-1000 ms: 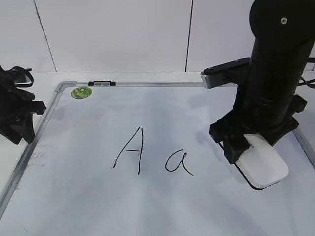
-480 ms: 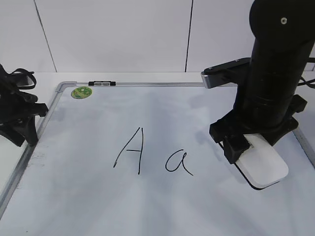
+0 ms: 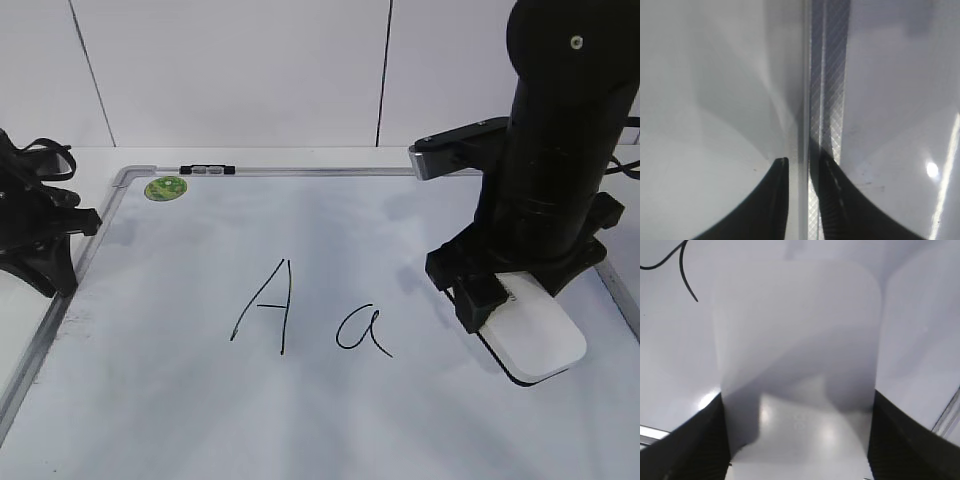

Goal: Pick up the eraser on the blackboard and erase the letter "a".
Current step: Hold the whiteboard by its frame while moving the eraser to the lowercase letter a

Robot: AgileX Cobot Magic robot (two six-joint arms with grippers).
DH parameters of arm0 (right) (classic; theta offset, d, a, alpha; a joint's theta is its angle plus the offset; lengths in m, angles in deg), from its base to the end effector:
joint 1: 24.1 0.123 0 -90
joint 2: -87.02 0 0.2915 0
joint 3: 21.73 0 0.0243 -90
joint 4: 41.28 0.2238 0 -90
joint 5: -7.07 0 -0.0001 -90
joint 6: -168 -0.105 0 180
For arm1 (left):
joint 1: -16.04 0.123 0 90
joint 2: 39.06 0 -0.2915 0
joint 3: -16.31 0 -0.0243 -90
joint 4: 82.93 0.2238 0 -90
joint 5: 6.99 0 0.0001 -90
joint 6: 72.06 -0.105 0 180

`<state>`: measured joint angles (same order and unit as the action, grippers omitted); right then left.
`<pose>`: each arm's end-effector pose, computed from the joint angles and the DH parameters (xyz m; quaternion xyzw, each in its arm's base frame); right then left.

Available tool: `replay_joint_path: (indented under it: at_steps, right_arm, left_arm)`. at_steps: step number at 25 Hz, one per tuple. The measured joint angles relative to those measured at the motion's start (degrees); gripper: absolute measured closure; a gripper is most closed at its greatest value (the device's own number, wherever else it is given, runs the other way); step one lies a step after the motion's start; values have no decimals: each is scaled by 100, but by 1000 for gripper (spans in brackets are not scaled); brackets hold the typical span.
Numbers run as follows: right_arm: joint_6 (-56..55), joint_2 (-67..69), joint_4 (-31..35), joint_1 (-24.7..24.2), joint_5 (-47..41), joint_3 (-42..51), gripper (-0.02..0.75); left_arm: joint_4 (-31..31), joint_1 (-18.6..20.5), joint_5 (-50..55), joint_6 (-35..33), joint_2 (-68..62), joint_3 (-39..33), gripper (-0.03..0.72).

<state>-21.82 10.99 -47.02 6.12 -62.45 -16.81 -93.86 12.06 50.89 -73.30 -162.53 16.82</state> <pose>0.2581 0.1389 0.2519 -0.1934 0.9799 -0.0396 0.0292 0.3590 -0.0419 0.1612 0.0058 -0.9967 0.0801 0.0092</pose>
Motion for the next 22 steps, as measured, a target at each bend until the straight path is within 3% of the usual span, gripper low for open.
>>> replay_joint_path:
  at_steps: [4,13,22]
  right_arm:
    - [0,0,-10,0,0,0,173]
    - [0,238,-10,0,37,-72,173]
    - [0,1304,31,0,37,-913,173]
  left_arm:
    - [-13,0,0,18,0,11,657]
    - [-25,0,0,28,0,11,659]
    - [-33,0,0,28,0,11,659]
